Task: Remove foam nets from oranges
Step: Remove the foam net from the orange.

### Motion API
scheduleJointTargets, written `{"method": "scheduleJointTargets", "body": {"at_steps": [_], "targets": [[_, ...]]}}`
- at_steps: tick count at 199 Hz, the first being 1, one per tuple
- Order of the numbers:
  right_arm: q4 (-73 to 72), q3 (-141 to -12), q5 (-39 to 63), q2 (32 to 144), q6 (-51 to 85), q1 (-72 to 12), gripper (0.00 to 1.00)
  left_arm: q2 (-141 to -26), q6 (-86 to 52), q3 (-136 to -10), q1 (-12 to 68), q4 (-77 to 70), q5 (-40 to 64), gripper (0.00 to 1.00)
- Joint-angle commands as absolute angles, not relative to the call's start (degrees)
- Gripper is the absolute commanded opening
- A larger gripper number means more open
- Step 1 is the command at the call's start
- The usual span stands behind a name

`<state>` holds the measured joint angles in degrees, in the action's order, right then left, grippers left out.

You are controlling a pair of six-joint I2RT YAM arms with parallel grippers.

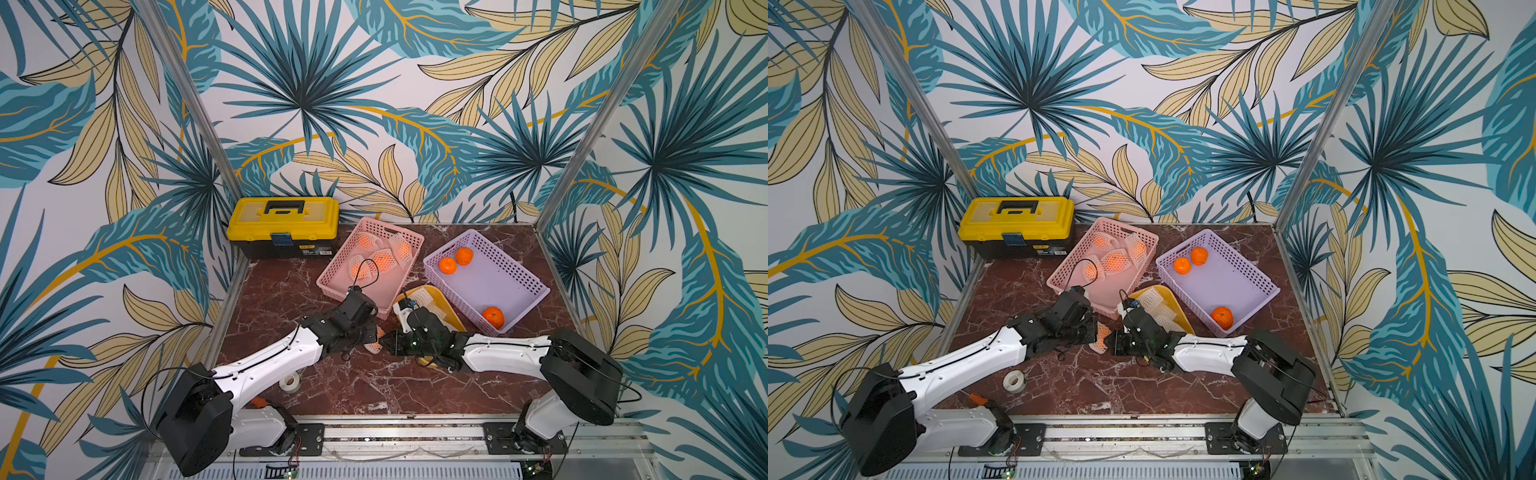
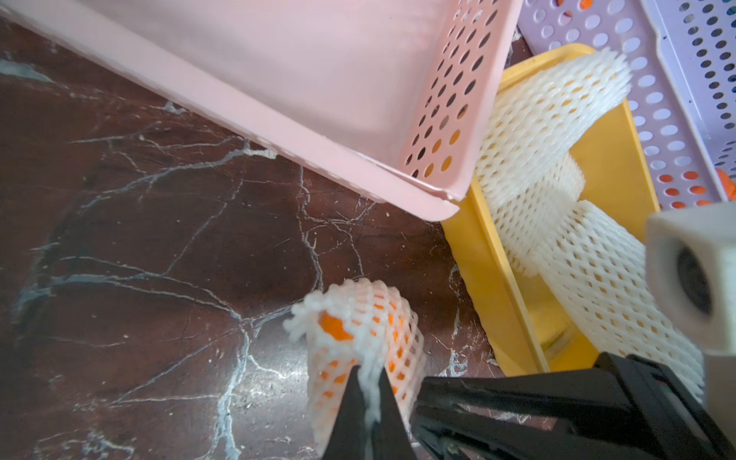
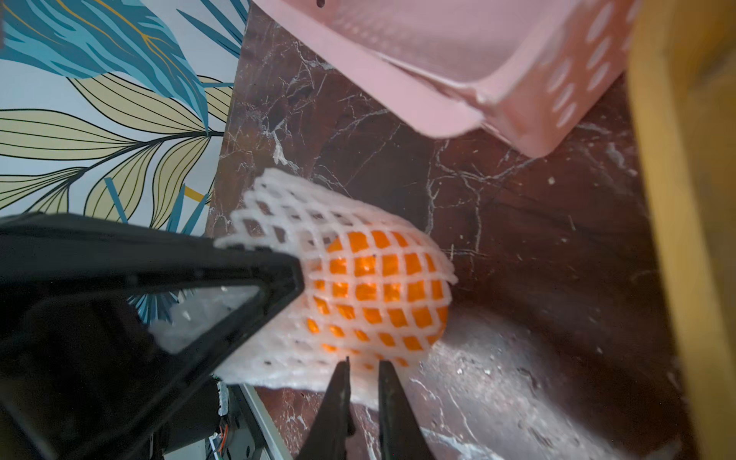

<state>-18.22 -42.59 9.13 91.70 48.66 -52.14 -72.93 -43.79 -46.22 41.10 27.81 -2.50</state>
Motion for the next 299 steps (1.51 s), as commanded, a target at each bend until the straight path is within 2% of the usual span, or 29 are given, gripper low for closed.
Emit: {"method": "scheduleJointTargets", "body": {"at_steps": [1,88,100,124,167,222,256,299], "targets": [[-19.9,-44.4,10.0,93.6,49.3,-52.4,0.16,-72.5,-42.3,-45.5,41.5,26.7,-0.8,0.0],[-22.7,-45.2,11.5,97.2,50.1,-52.4,0.16,-72.0,-44.2,-43.8,41.8,24.1,1.1,0.0],[-22.2,-44.1,9.8,95.4,49.5,-52.5,0.19,-72.0,-44.1,-44.1,41.8,25.1,0.1,0.0],[-22.5,-41.2,6.7,91.4,48.2,-52.5,0.32,-72.2,-43.8,-45.3,41.8,28.5,-2.9,0.0],[-26.1,-37.9,5.8,88.9,46.5,-52.6,0.49,-72.4,-42.5,-47.5,41.7,32.0,-5.2,0.0],[-29.4,-36.9,7.0,88.4,38.5,-53.3,0.57,-74.1,-41.2,-51.4,41.1,35.2,-1.6,0.02],[-26.3,-38.5,5.7,88.6,31.3,-53.5,0.76,-76.6,-40.5,-52.6,40.8,35.3,0.3,0.02],[-27.1,-41.3,5.8,93.5,26.2,-53.6,0.82,-78.3,-39.3,-53.3,40.8,35.3,1.9,0.02]]}}
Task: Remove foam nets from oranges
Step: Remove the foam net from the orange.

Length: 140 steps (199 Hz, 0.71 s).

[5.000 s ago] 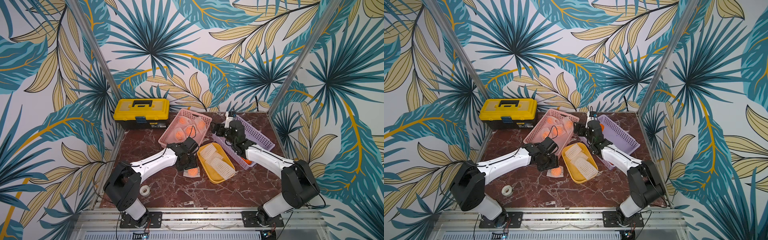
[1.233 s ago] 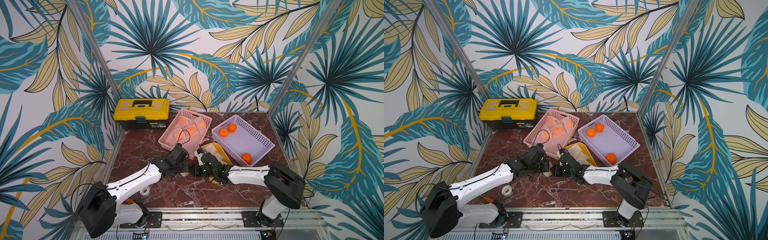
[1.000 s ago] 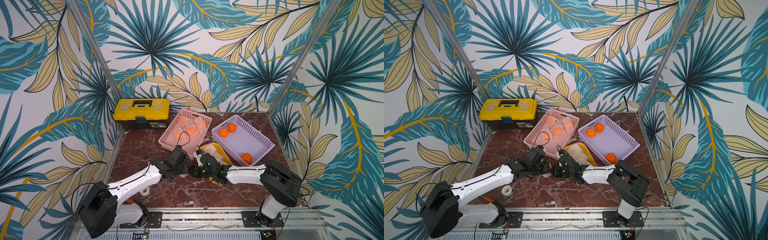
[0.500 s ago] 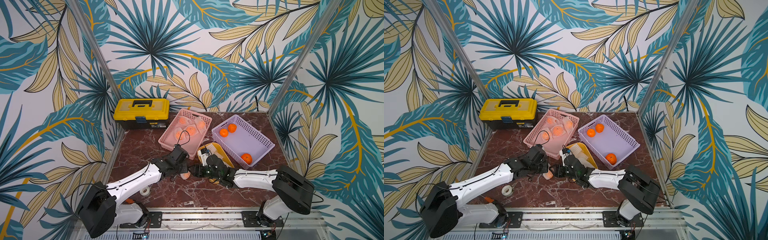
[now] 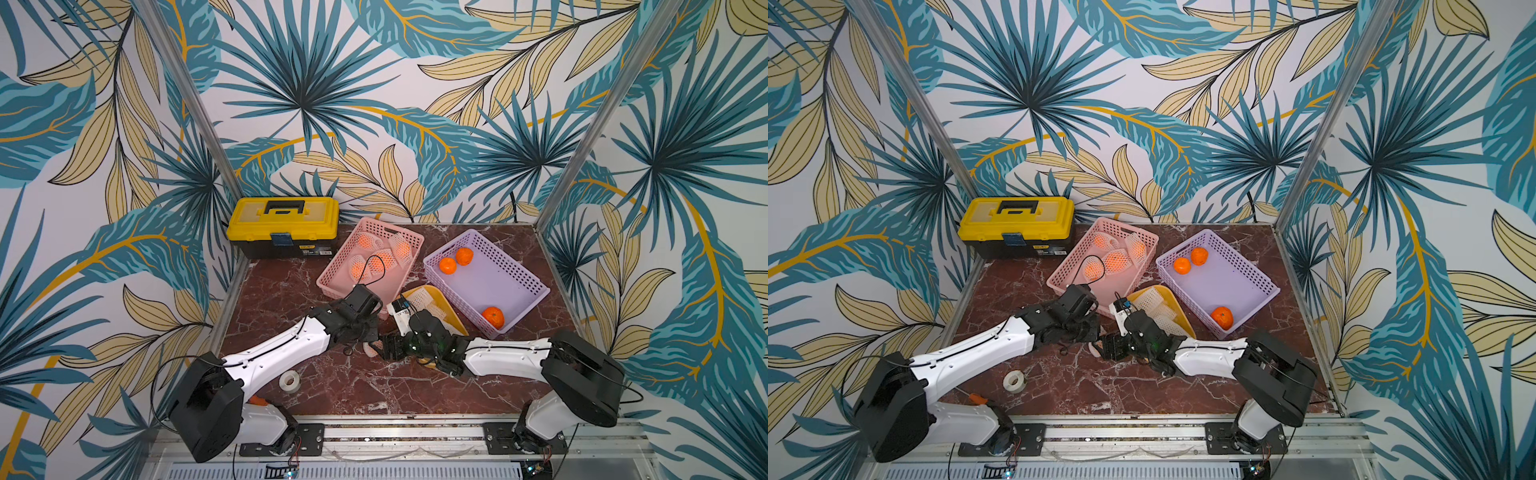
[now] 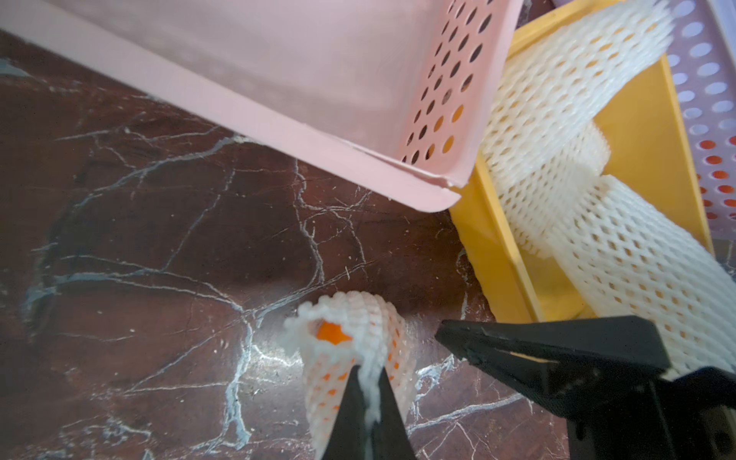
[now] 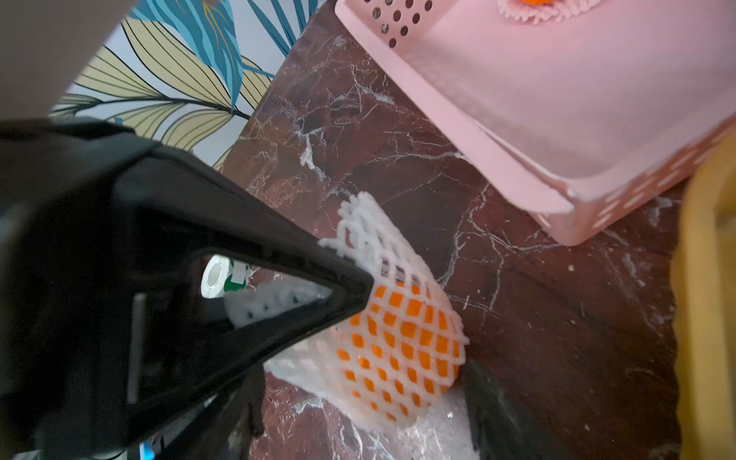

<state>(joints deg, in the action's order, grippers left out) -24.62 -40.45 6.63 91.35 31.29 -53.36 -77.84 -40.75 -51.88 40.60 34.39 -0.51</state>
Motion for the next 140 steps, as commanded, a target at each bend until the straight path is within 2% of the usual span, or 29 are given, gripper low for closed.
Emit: {"method": "scheduleJointTargets", "body": {"at_steps": [1,38,82,100,140], "targets": [[-27.4,-41.2,5.8,93.7,26.1,-53.6,0.82,-78.3,-39.3,-53.3,40.8,35.3,1.9,0.02],[-42.3,-37.0,8.6,96.9,21.1,-53.8,0.84,-78.6,-38.5,-53.1,40.8,35.2,4.3,0.02],[-47.7,-37.7,11.2,101.7,19.0,-53.9,0.82,-78.3,-38.3,-52.8,40.9,35.2,5.8,0.02],[-48.4,-37.8,10.9,102.5,19.0,-53.9,0.78,-78.2,-38.2,-52.6,40.9,35.2,5.7,0.02],[-49.0,-37.1,9.4,102.1,18.9,-53.9,0.61,-78.3,-37.9,-52.3,40.8,35.2,4.9,0.03]]}}
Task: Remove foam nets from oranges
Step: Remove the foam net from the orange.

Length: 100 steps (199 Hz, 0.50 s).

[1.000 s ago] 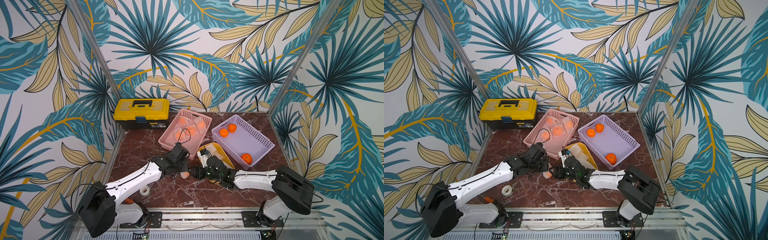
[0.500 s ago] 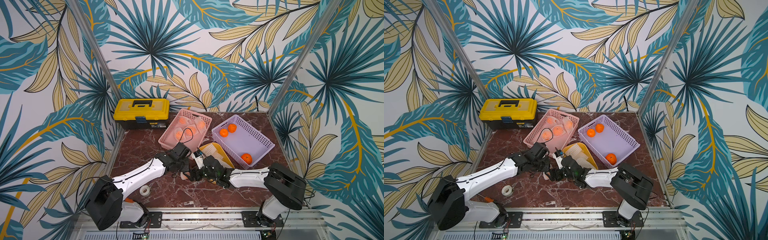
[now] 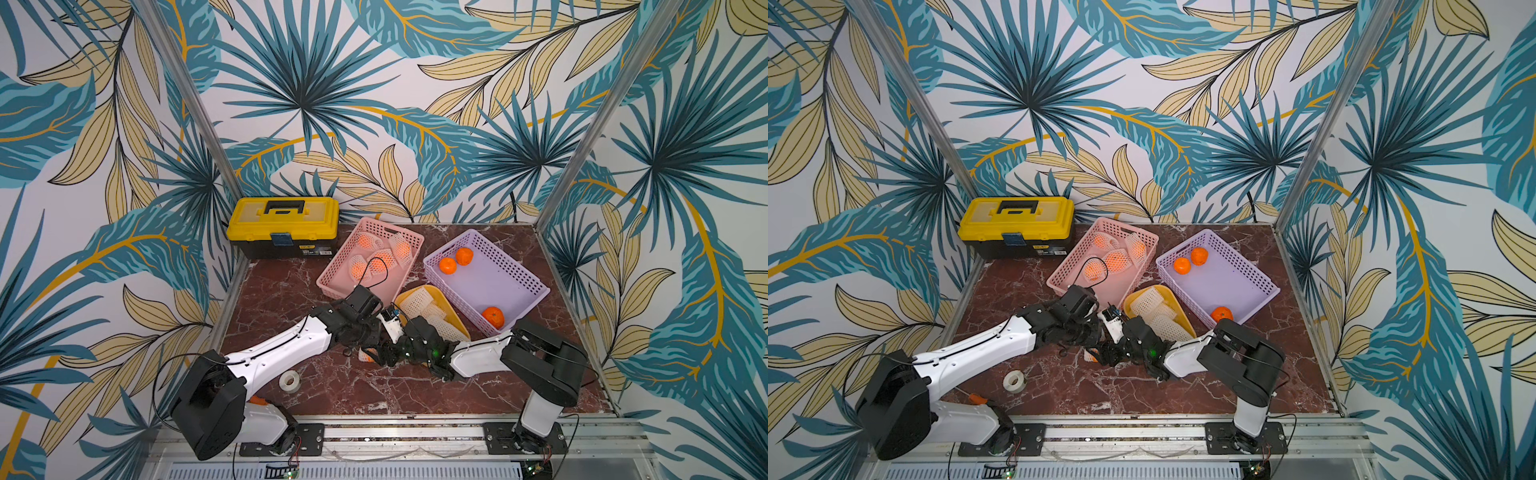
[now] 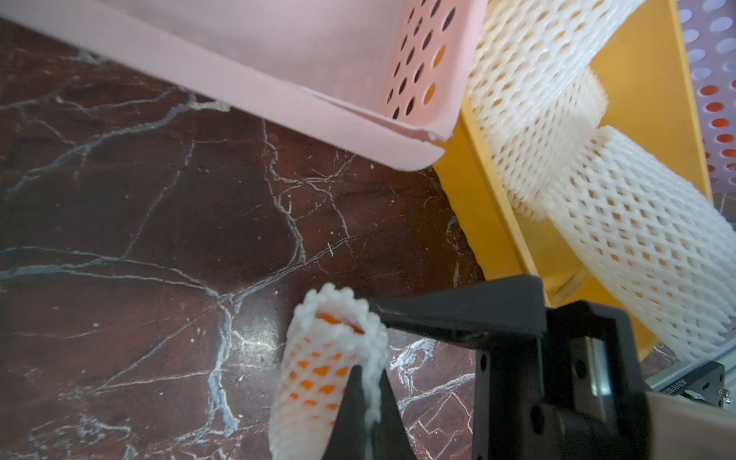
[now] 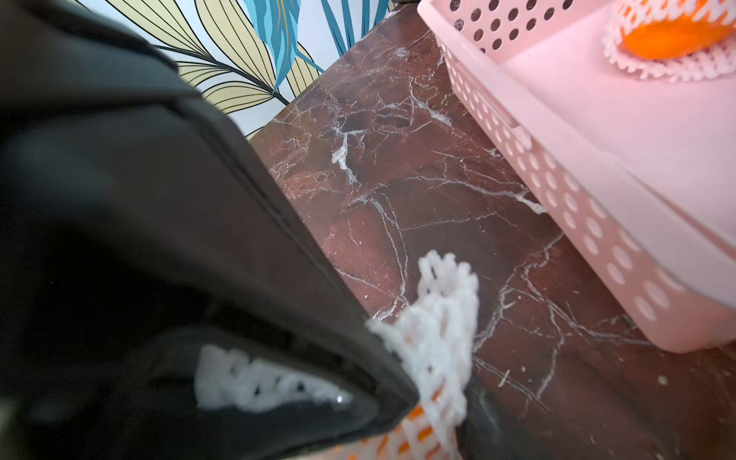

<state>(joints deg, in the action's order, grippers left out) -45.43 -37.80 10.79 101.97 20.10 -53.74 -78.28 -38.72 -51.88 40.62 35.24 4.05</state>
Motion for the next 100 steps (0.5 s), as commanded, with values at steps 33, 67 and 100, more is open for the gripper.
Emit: {"method": "scheduleJointTargets", "body": {"at_steps": [33,67,100], "targets": [[-48.8,-37.2,9.2,101.8,18.9,-53.9,0.46,-78.1,-38.2,-52.4,40.8,35.5,3.7,0.16],[-47.9,-37.5,8.8,101.6,19.0,-53.9,0.33,-77.6,-38.7,-52.8,40.7,35.6,3.1,0.33],[-47.2,-37.6,8.0,101.0,19.0,-53.9,0.25,-76.2,-39.0,-53.4,40.3,36.2,1.8,0.59]]}}
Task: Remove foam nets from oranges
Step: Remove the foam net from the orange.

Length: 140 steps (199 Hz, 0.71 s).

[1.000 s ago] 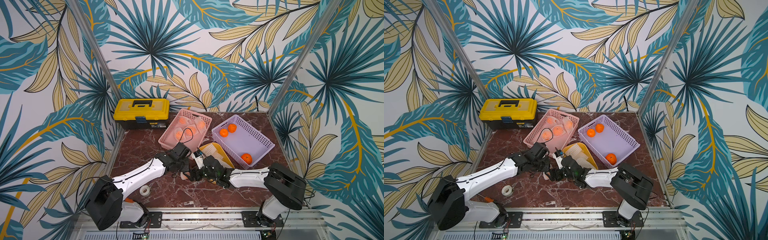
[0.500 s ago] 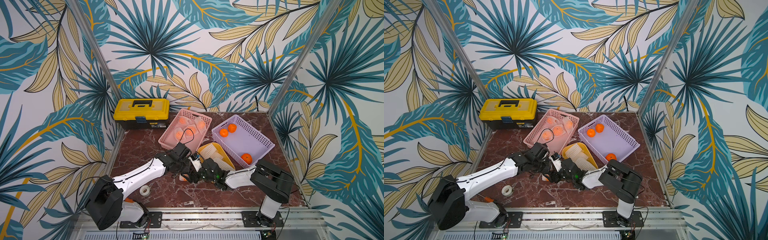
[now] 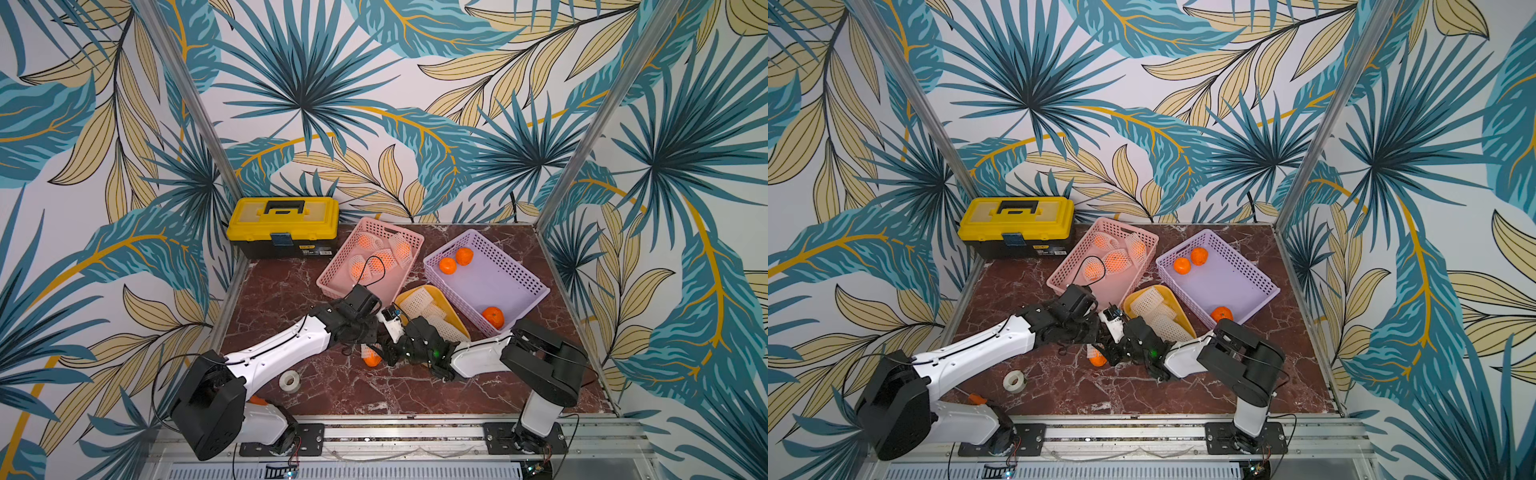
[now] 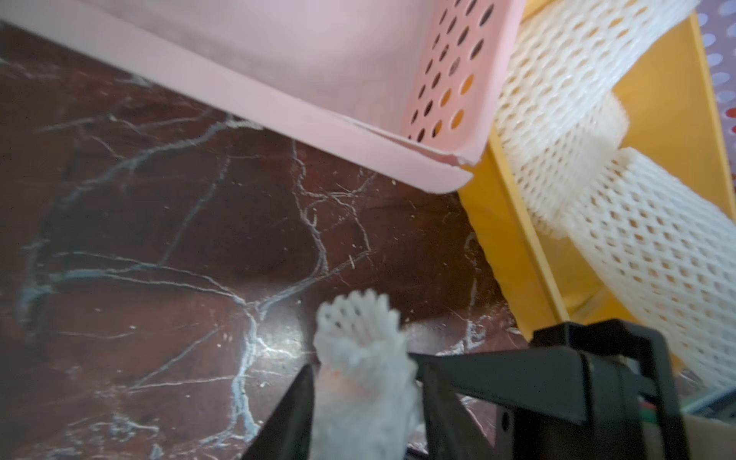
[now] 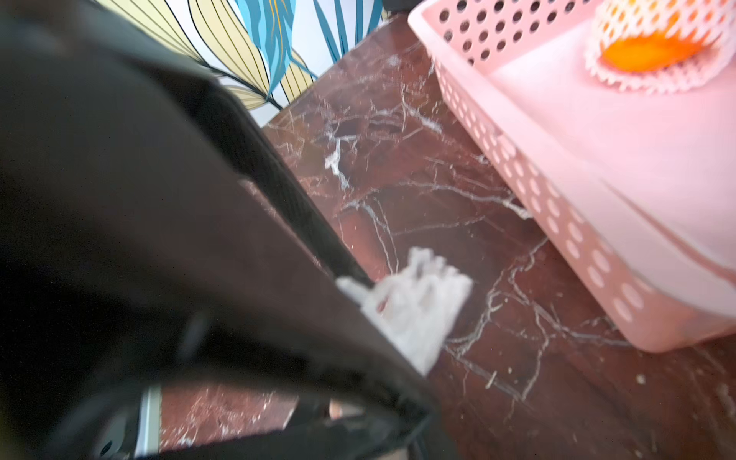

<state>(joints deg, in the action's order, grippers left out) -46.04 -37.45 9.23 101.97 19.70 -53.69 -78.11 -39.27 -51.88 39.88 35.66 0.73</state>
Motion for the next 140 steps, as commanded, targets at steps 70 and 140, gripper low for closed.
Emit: {"method": "scheduleJointTargets", "body": {"at_steps": [70,140], "targets": [[-44.2,-37.5,6.2,96.5,21.2,-53.9,0.15,-68.2,-41.7,-54.1,37.7,39.7,-2.9,1.0],[-31.8,-39.3,-0.1,85.8,26.4,-53.9,0.17,-55.3,-45.9,-48.6,36.3,39.6,-13.2,1.0]]}}
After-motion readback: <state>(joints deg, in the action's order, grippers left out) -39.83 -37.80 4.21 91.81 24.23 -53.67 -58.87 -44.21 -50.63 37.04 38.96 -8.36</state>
